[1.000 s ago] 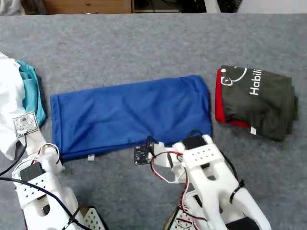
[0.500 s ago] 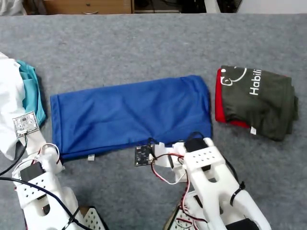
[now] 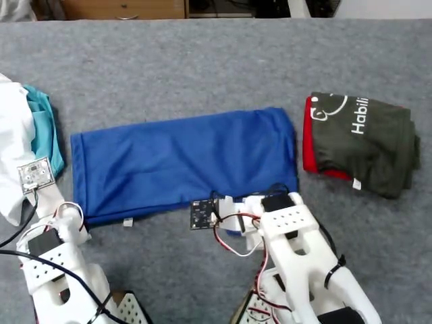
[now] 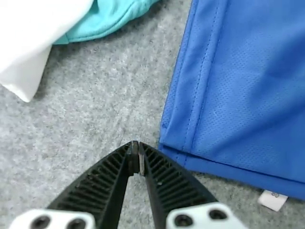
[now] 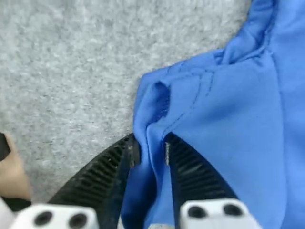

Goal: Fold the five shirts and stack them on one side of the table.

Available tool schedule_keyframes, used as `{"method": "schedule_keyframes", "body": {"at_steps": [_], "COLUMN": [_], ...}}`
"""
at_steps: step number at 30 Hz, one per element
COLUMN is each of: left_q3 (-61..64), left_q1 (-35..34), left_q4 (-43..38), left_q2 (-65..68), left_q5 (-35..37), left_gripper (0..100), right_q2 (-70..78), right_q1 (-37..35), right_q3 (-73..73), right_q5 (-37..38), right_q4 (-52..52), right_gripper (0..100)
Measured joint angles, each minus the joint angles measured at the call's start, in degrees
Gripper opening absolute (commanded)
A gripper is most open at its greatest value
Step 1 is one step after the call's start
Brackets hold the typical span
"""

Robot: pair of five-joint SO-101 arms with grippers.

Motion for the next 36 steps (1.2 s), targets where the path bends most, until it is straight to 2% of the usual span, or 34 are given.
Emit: {"method": "schedule_keyframes", "body": {"at_steps": [4, 8, 16, 26, 36], "left_q3": [0.0, 0.0, 0.0, 0.0, 0.0], "left_q1": [1.1, 1.2, 1.2, 1.2, 1.2], "left_q4": [0.0, 0.0, 0.0, 0.0, 0.0], "left_q2": [0.0, 0.0, 0.0, 0.0, 0.0], "left_q5": [0.0, 0.0, 0.0, 0.0, 0.0], "left_gripper": [2, 2, 2, 2, 2], "right_q2": [0.0, 1.1, 4.7, 34.1, 55.3], "right_q1": [0.1, 1.3, 2.2, 2.4, 0.9], "right_q3": [-0.2, -2.4, -17.7, -51.1, -80.4], "right_q5": [0.0, 0.0, 0.0, 1.9, 8.2], "right_q4": [-0.2, 0.3, 11.0, 22.1, 33.3], "right_gripper": [0.0, 0.2, 0.2, 0.2, 0.2]}}
